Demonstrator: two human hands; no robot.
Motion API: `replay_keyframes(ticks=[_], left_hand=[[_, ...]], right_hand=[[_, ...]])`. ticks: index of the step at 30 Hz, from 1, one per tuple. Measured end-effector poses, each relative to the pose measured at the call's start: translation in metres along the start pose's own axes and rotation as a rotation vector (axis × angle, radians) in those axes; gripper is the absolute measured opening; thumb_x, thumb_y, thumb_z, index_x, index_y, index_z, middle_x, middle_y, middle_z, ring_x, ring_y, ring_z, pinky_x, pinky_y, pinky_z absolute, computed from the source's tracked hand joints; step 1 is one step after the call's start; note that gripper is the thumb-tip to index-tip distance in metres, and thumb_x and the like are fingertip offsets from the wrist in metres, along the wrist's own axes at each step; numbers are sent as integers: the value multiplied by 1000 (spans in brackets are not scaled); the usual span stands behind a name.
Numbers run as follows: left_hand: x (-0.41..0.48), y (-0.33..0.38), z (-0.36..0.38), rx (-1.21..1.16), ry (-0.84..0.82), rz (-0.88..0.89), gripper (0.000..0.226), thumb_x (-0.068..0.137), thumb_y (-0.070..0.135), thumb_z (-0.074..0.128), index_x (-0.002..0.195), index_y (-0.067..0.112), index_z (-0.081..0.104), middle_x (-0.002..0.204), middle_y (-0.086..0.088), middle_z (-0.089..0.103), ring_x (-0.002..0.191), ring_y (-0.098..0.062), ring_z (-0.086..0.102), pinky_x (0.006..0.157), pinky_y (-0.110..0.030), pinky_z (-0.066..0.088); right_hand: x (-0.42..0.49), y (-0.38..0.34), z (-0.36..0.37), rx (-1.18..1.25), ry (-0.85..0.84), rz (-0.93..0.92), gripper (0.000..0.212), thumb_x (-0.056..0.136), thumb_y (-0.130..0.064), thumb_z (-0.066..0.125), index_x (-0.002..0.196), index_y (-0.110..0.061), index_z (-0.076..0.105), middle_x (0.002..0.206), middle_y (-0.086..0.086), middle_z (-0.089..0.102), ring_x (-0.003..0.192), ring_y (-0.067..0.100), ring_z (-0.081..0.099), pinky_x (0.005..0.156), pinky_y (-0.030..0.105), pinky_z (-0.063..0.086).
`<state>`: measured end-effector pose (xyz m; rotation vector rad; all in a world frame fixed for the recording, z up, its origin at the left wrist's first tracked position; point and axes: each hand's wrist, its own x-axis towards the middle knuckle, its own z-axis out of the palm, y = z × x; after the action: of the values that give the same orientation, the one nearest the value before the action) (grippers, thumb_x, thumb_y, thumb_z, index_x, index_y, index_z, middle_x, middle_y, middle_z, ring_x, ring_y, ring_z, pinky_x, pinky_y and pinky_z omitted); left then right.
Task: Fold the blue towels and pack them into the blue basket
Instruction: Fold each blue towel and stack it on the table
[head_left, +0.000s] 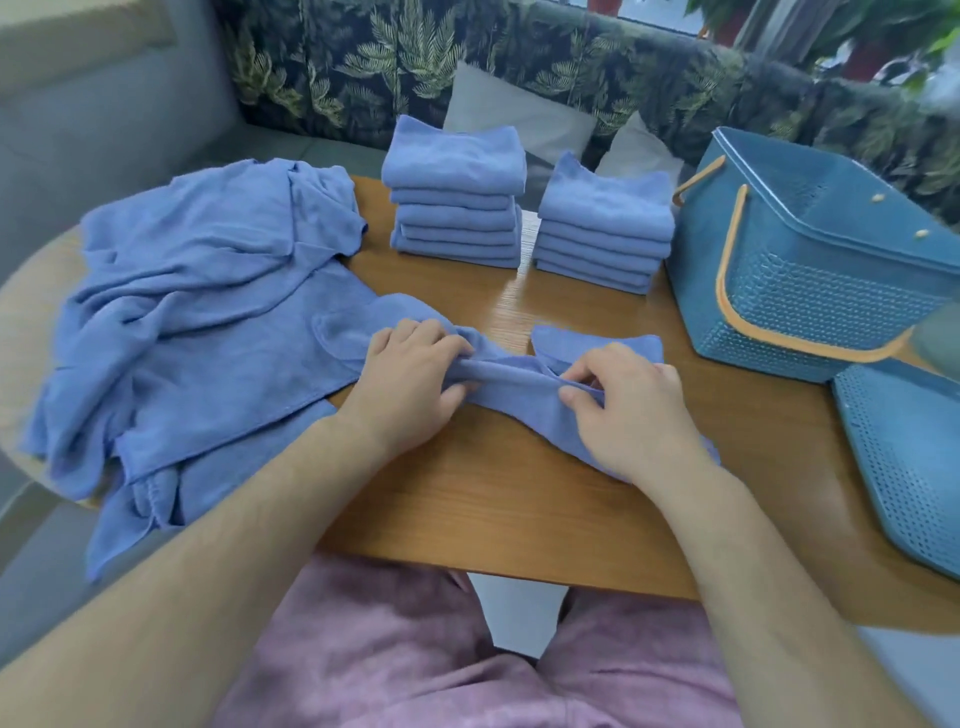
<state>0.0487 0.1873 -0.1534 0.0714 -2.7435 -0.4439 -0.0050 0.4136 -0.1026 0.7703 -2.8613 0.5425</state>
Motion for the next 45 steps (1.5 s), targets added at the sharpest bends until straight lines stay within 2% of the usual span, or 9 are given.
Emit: replay_keyframes(ticks=[4,8,13,20,24,26,33,39,45], left_hand=[[0,0,-1,-9,27,63,16,91,30,63,104,21,67,103,2,60,99,-27,53,85,-34,27],[0,20,-11,-157,11,160,29,88,37,43,98,20,64,94,4,61,91,-23,58,75,-37,40],[-3,30,-22,-390,58,177,5,91,25,63,96,23,63,87,10,56,76,-11,56,67,-35,47],[-3,19,-32,-702,-62,-88,11,90,28,69,91,19,64,80,-3,65,78,-21,61,71,-47,51],[-4,32,-44,-796,-11,-88,14,83,9,67,87,22,66,79,1,67,78,-17,63,69,-36,50],[-5,35,-46,-805,-3,-81,18,81,5,68,86,22,67,79,3,68,78,-13,63,67,-29,50],[-1,27,-39,-1046,-15,-220,22,87,15,78,105,17,66,98,0,73,96,-19,70,84,-38,57],[2,27,-30,-886,57,-252,9,93,27,70,88,20,69,82,4,71,77,-13,65,71,-27,51],[9,14,-24,-1061,235,-494,20,97,33,65,89,16,67,70,7,65,68,-11,61,54,-29,53]], right_hand=[[-6,19,-29,-102,108,141,7,90,-20,64,96,-23,62,101,-2,64,104,29,60,95,44,41],[-7,-7,-28,-108,-43,-64,58,83,-30,70,138,-34,51,136,-16,53,132,15,42,110,33,21],[5,-31,-19,-27,-82,-213,13,92,-34,60,81,-28,58,76,-13,60,80,15,56,77,36,43],[11,-23,-42,367,-113,-26,11,92,-20,63,92,-30,65,87,-14,68,85,-1,60,72,14,43],[6,-32,-33,162,-160,-220,54,81,-40,65,133,-44,52,125,-20,60,119,7,54,101,30,43],[6,-40,-26,173,-149,-260,40,83,-37,58,122,-43,60,110,-18,66,107,8,59,93,36,48],[11,-24,-35,573,14,124,12,98,-19,60,91,-21,69,76,-13,66,68,-4,56,61,9,41],[15,-1,-32,755,-7,363,35,96,-31,61,96,4,62,78,3,54,74,13,50,70,33,41],[49,16,-41,824,136,538,49,100,-42,51,88,5,59,78,19,66,67,22,59,66,33,48]])
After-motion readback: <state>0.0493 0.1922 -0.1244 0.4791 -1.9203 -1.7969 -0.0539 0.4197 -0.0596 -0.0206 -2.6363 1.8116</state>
